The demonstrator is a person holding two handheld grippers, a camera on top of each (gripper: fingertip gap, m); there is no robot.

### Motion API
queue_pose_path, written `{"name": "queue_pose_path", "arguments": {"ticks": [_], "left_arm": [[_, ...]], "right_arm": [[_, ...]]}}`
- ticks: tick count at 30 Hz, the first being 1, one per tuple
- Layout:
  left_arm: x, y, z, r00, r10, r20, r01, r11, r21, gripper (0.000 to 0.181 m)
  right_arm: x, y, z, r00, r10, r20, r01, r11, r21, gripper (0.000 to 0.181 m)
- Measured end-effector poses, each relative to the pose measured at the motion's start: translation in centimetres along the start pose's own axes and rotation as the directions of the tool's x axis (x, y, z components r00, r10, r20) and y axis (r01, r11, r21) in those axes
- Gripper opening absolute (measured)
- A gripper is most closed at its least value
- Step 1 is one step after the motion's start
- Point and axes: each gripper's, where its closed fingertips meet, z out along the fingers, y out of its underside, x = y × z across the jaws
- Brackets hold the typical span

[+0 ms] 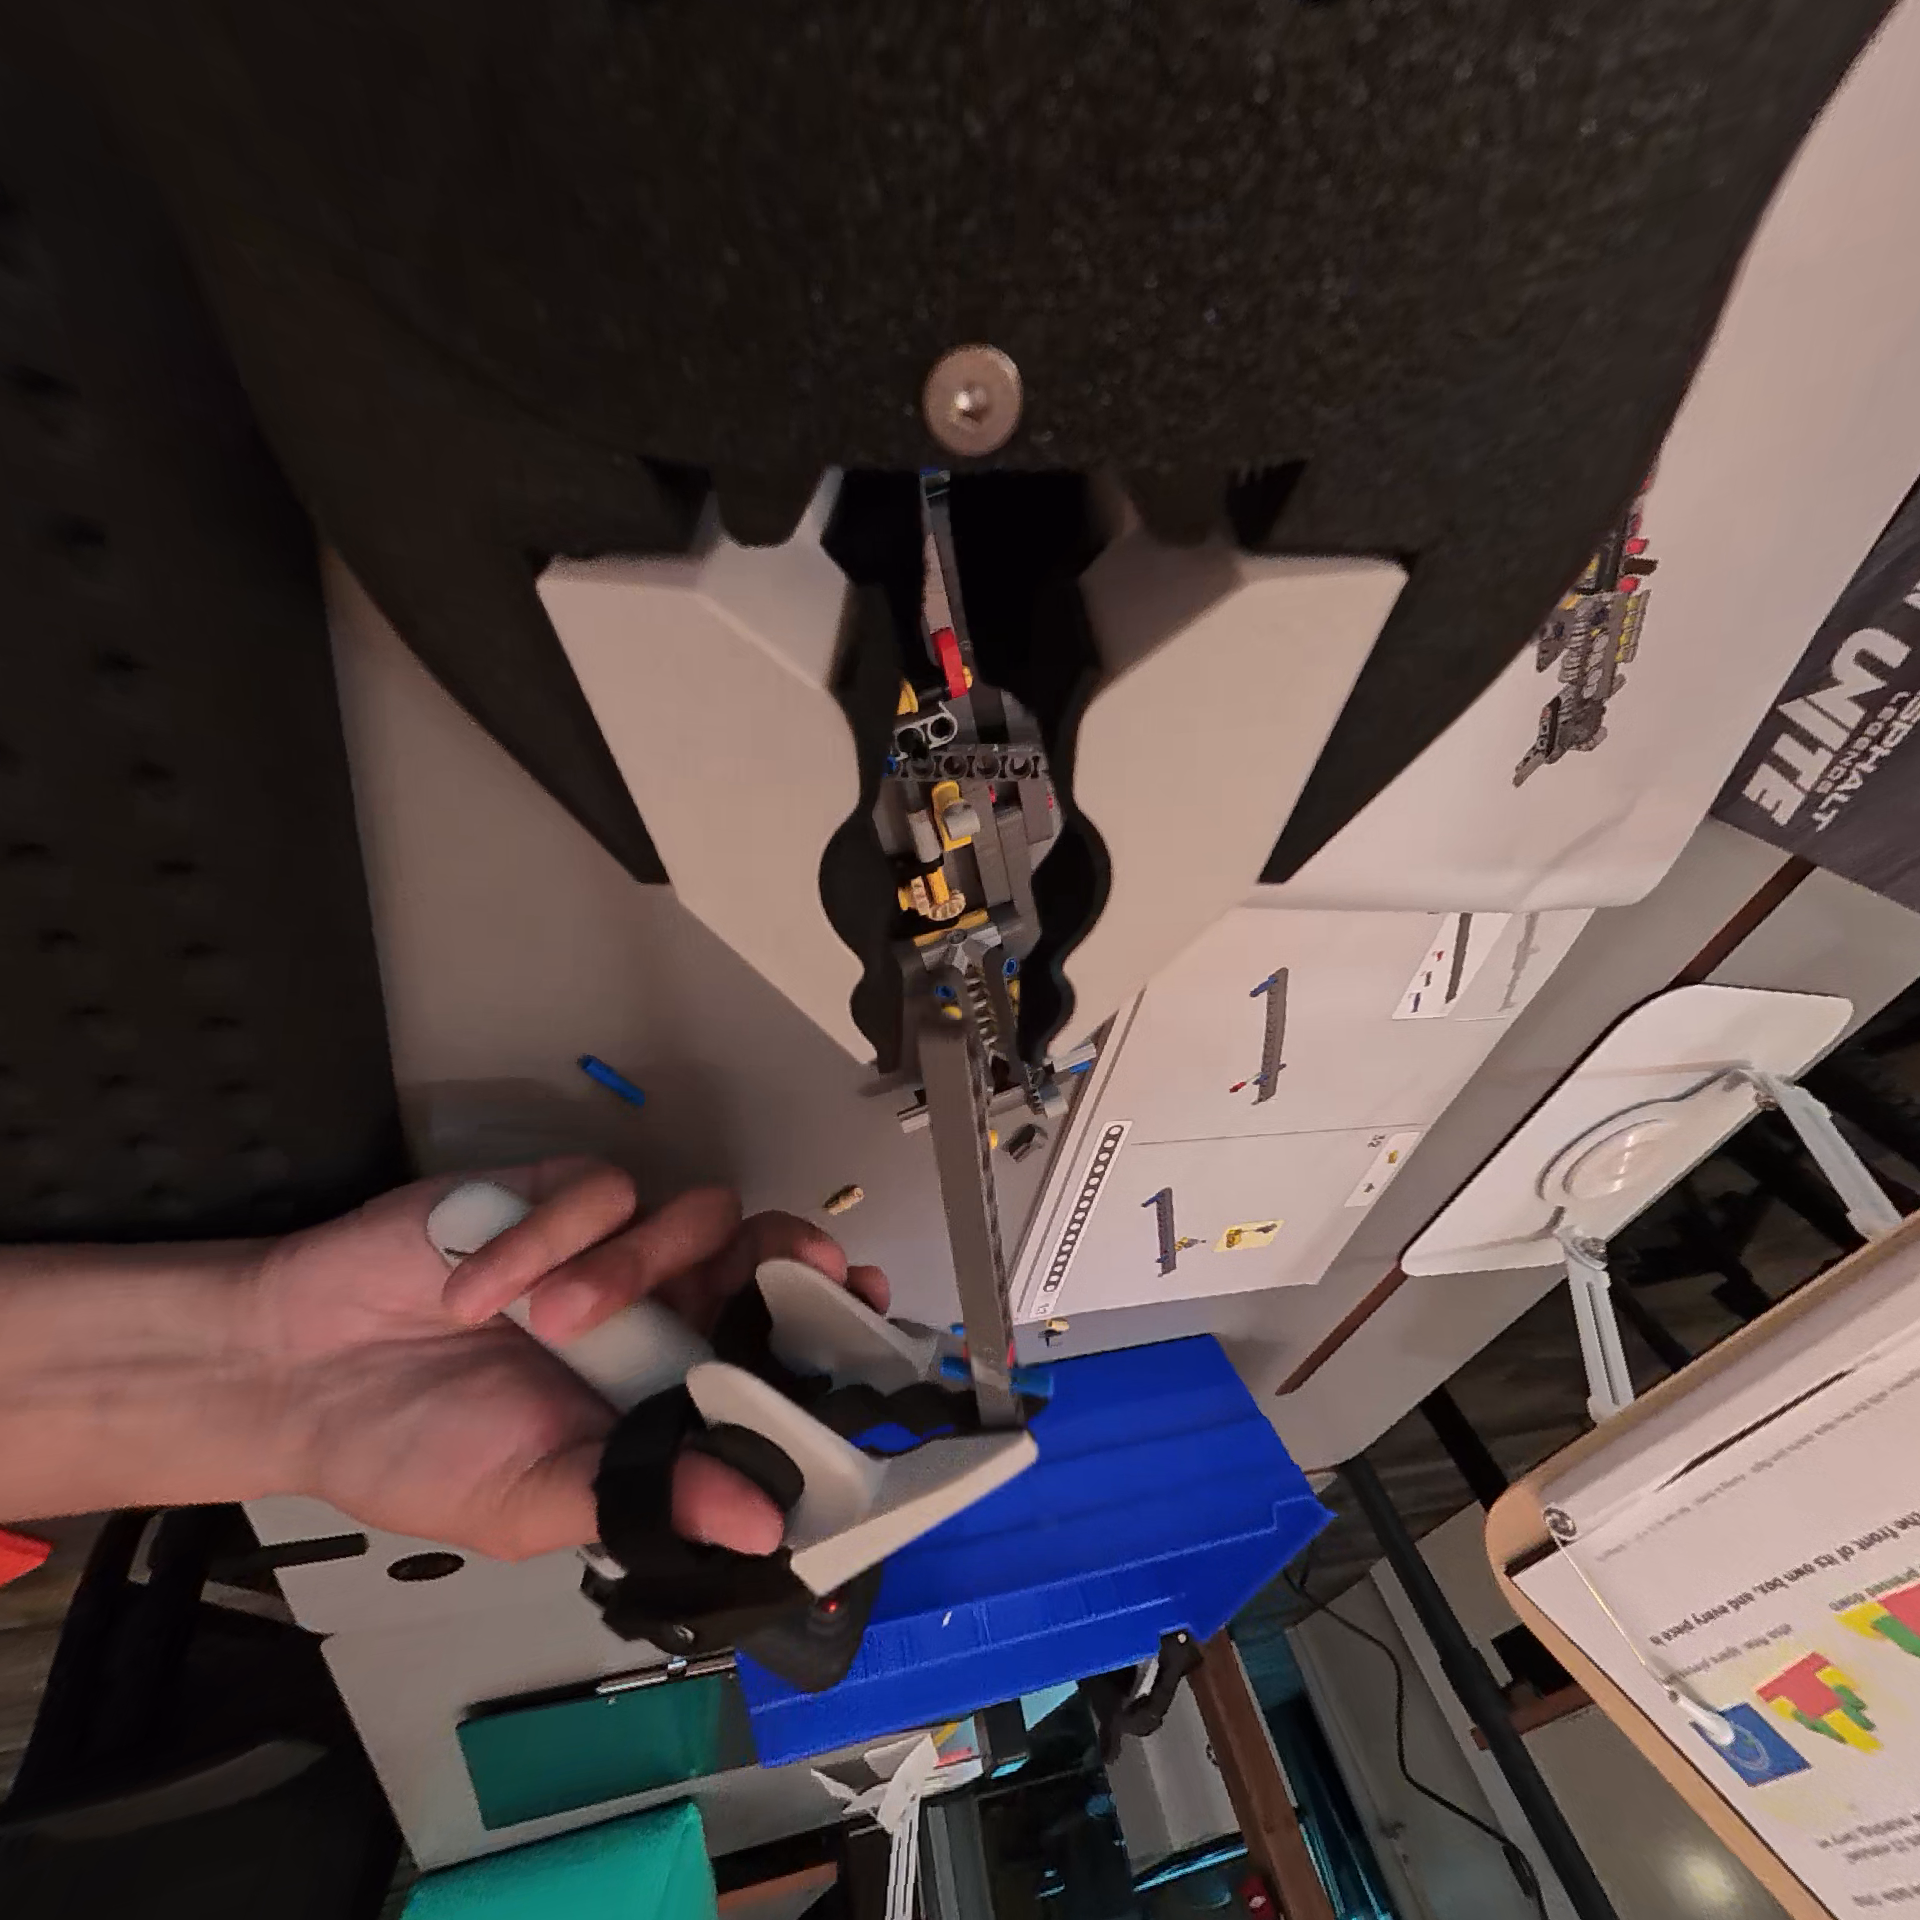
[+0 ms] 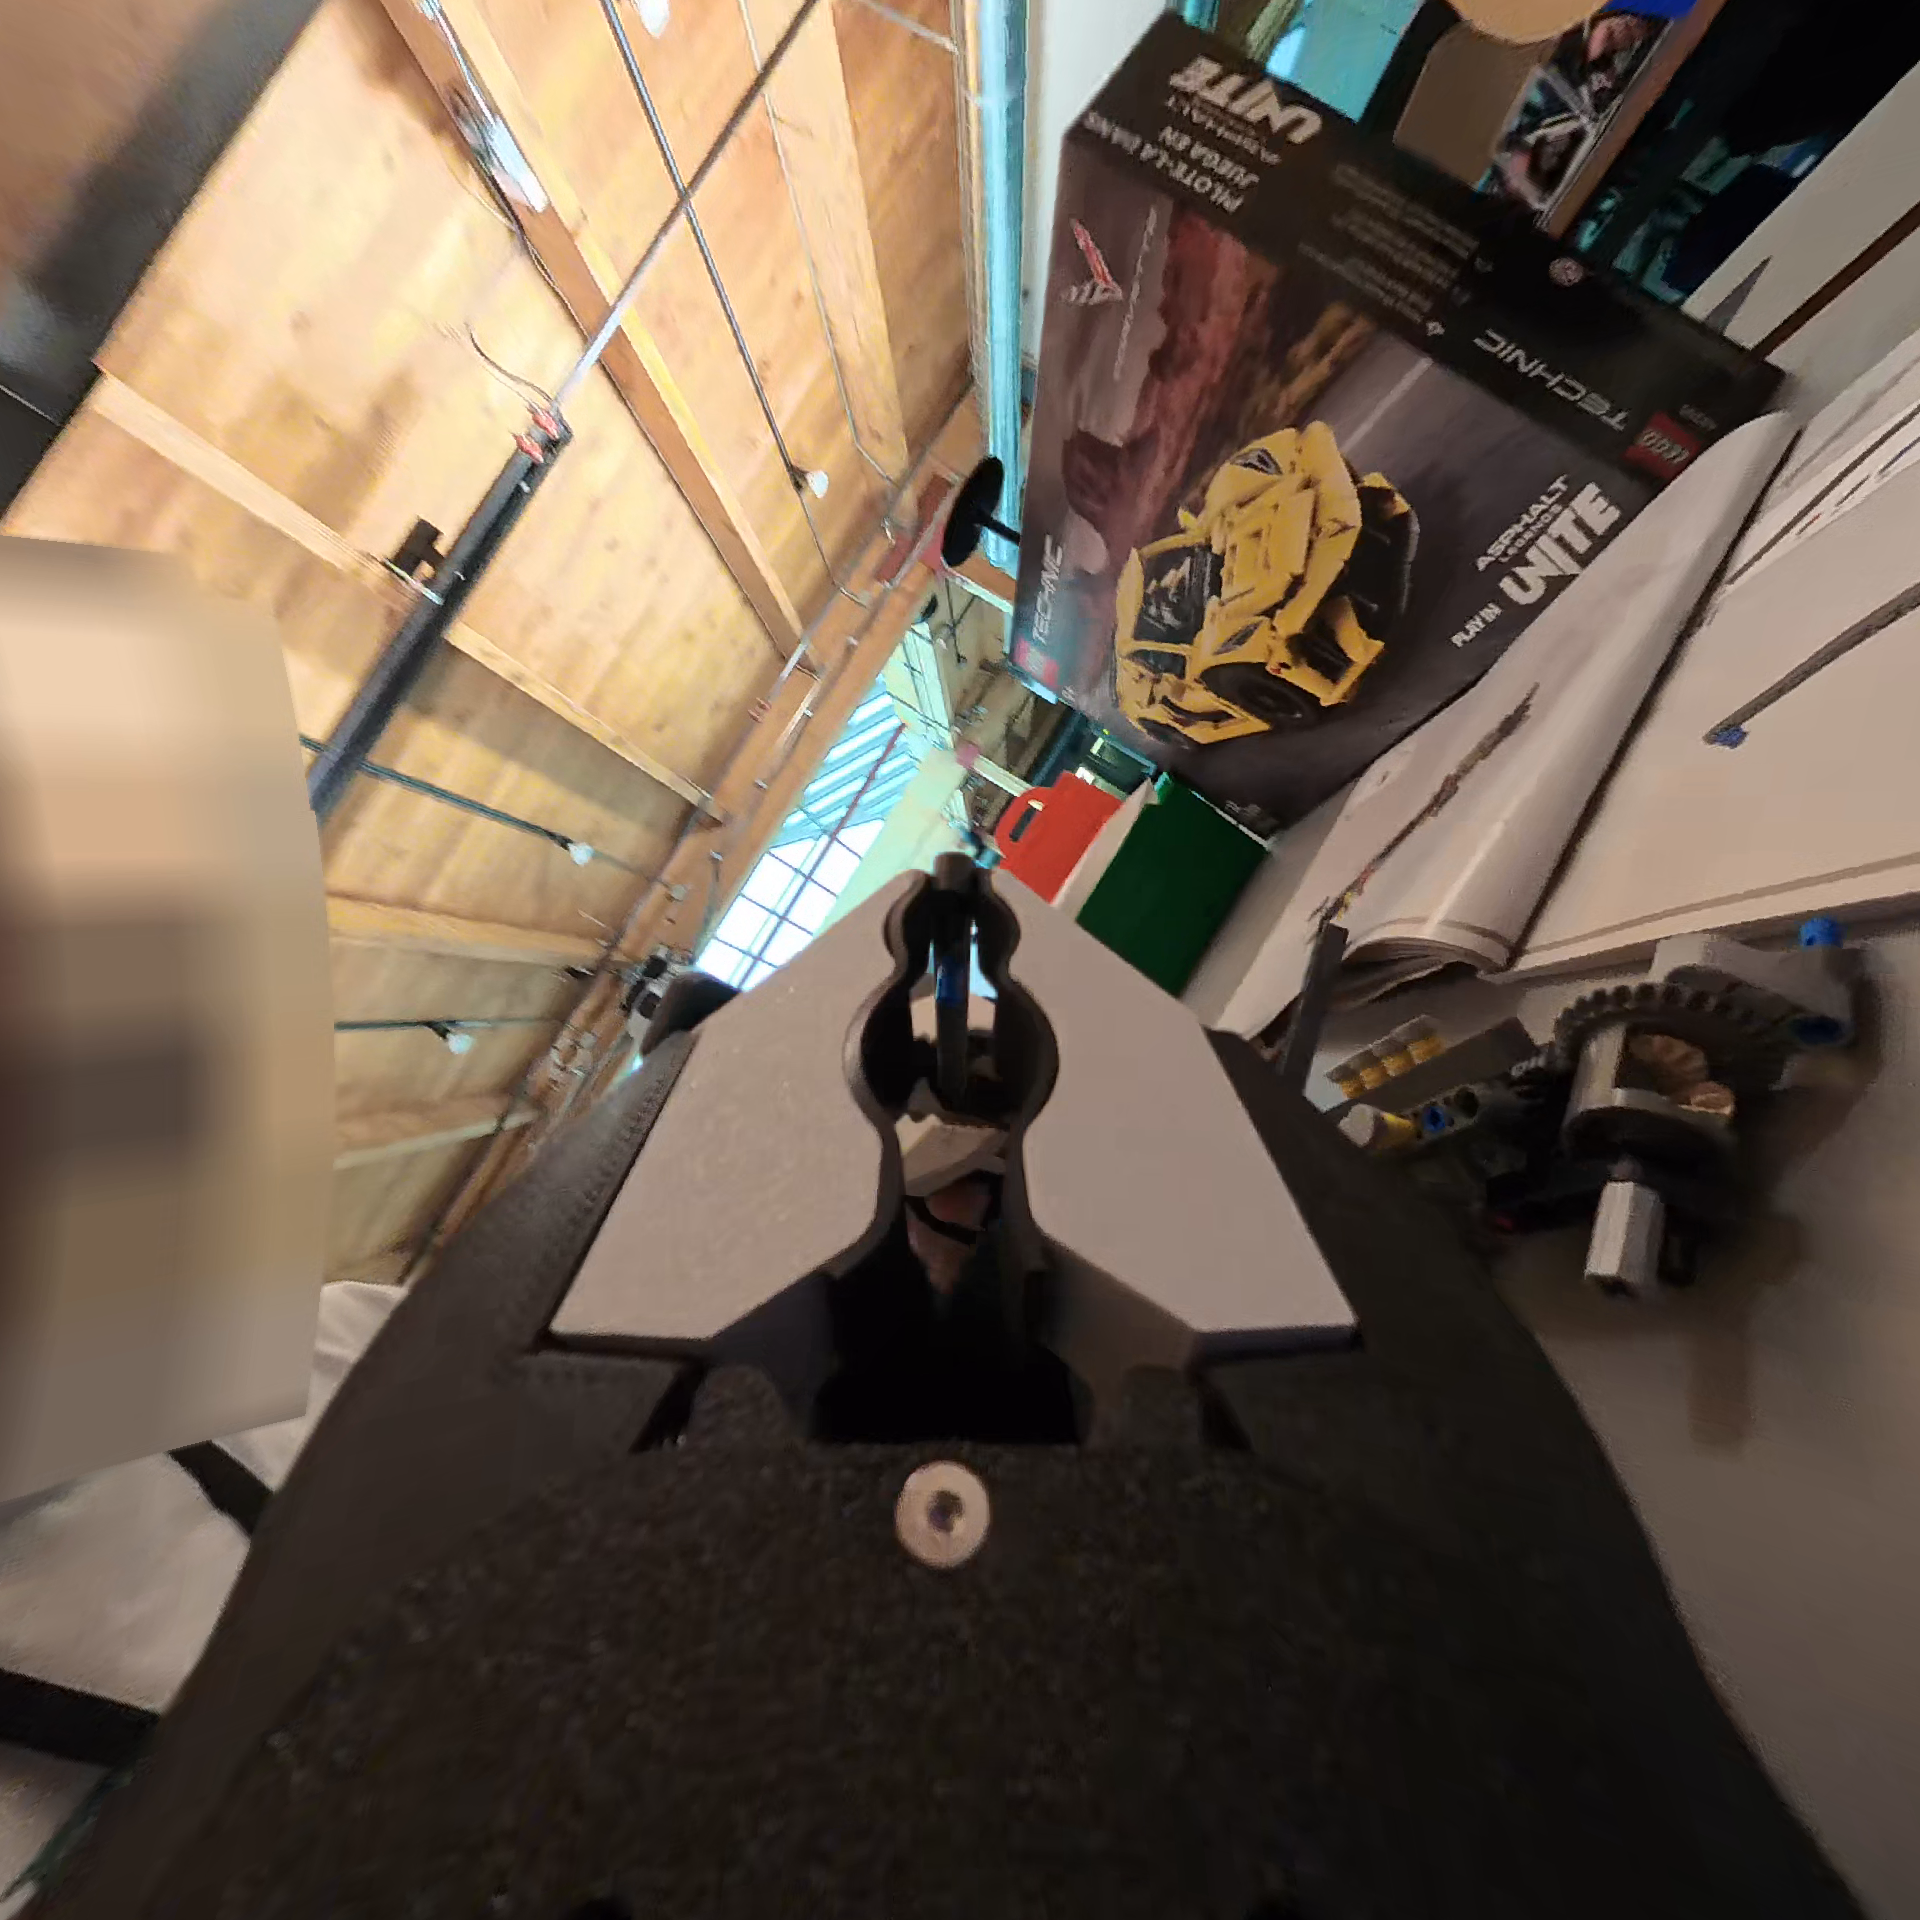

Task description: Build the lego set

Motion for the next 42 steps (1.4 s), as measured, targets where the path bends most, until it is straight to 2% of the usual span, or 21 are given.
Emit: {"name": "queue_pose_path", "arguments": {"ticks": [5,11,15,21,23,25,27,28,29,31,33,35,36,37,38,40,41,42], "left_arm": [[0.4,-1.3,-0.4,0.999,0.05,0.018,-0.051,0.996,0.075,0.015],[0.4,-2.6,-0.8,0.998,0.05,0.04,-0.055,0.988,0.142,0.009],[0.3,-2.4,-0.8,0.997,0.067,0.049,-0.073,0.989,0.128,0.012],[0.0,-3.3,-1.3,0.994,0.073,0.082,-0.086,0.981,0.174,0.007],[-0.3,-3.3,-1.5,0.997,0.04,0.06,-0.05,0.983,0.179,0.006],[-0.6,-3.6,-1.9,0.999,-0.037,0.018,0.033,0.979,0.201,0.006],[-1.3,-3.5,-2.2,0.991,-0.134,-0.015,0.135,0.969,0.205,0.006],[-1.7,-3.4,-2.3,0.982,-0.184,-0.036,0.187,0.962,0.199,0.006],[-2.0,-3.3,-2.4,0.971,-0.233,-0.056,0.24,0.952,0.191,0.006],[-2.5,-2.7,-2.5,0.941,-0.325,-0.096,0.337,0.929,0.154,0.006],[-2.6,-2.1,-2.5,0.912,-0.389,-0.131,0.404,0.908,0.111,0.006],[-2.2,-0.9,-2.1,0.887,-0.439,-0.146,0.447,0.894,0.026,0.007],[-2.1,-0.5,-1.9,0.88,-0.452,-0.145,0.457,0.889,0.005,0.006],[-1.7,-0.5,-1.9,0.872,-0.459,-0.17,0.465,0.885,-0.006,0.006],[-1.4,-0.7,-1.8,0.862,-0.469,-0.191,0.476,0.879,-0.008,0.006],[-0.7,-1.0,-1.8,0.849,-0.475,-0.232,0.486,0.874,-0.012,0.007],[-0.5,-1.0,-1.8,0.85,-0.47,-0.236,0.48,0.877,-0.016,0.007],[-0.6,-1.1,-1.7,0.859,-0.461,-0.223,0.472,0.881,-0.005,0.006]], "right_arm": [[0.3,-0.7,-0.7,0.999,0.053,0.013,-0.054,0.998,0.038,0.006],[0.3,-0.2,-0.3,0.989,0.135,0.054,-0.137,0.99,0.024,0.006],[0.0,-0.5,-0.5,0.985,0.153,0.083,-0.156,0.987,0.039,0.006],[-0.2,0.1,-0.1,0.984,0.158,0.085,-0.159,0.987,0.009,0.007],[0.2,0.4,0.1,0.991,0.125,0.045,-0.125,0.992,-0.005,0.008],[0.2,0.4,0.1,1.0,0.02,-0.013,-0.02,1.0,-0.023,0.014],[0.6,0.0,0.0,0.969,-0.199,-0.143,0.189,0.979,-0.078,0.044],[0.2,-0.1,-0.1,0.907,-0.372,-0.196,0.351,0.927,-0.134,0.046],[-0.4,-0.2,-0.1,0.784,-0.569,-0.247,0.532,0.822,-0.206,0.047],[-1.8,0.1,0.2,0.462,-0.844,-0.274,0.753,0.536,-0.381,0.043],[-2.7,1.8,1.1,0.228,-0.955,-0.189,0.79,0.295,-0.538,0.035],[-1.9,3.4,1.8,0.026,-0.997,-0.07,0.734,0.067,-0.676,0.036],[-1.2,3.9,2.0,-0.049,-0.999,-0.016,0.698,-0.023,-0.716,0.033],[-0.1,4.7,2.1,-0.09,-0.995,0.044,0.654,-0.093,-0.751,0.033],[1.2,5.3,1.9,-0.108,-0.99,0.088,0.608,-0.136,-0.782,0.033],[3.3,6.1,1.7,-0.126,-0.984,0.125,0.547,-0.174,-0.819,0.034],[3.9,5.7,1.5,-0.183,-0.975,0.124,0.513,-0.202,-0.834,0.019],[4.1,5.6,1.5,-0.232,-0.962,0.148,0.494,-0.247,-0.833,0.011]]}}
